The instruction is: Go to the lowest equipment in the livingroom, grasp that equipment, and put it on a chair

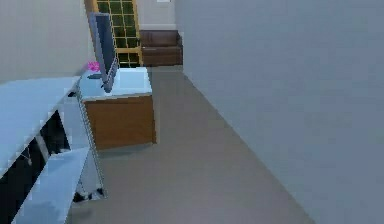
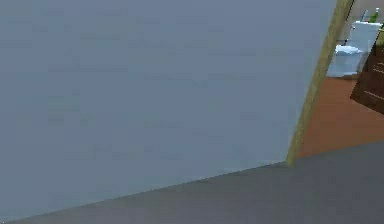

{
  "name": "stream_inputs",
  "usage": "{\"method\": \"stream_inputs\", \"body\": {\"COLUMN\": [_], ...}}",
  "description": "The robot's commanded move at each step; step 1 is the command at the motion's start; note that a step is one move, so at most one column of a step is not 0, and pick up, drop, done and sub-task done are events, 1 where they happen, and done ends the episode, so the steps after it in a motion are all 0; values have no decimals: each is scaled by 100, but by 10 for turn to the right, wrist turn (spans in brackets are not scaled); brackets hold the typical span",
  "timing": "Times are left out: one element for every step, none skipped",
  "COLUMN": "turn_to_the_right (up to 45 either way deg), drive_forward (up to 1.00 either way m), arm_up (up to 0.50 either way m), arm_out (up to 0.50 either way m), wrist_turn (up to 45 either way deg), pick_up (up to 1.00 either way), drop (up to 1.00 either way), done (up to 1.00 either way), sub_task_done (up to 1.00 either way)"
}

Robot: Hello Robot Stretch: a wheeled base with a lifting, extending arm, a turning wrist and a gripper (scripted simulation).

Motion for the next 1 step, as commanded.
{"method": "stream_inputs", "body": {"turn_to_the_right": [270], "drive_forward": [0], "arm_up": [0], "arm_out": [0], "wrist_turn": [0], "pick_up": [0], "drop": [0], "done": [0], "sub_task_done": [0]}}
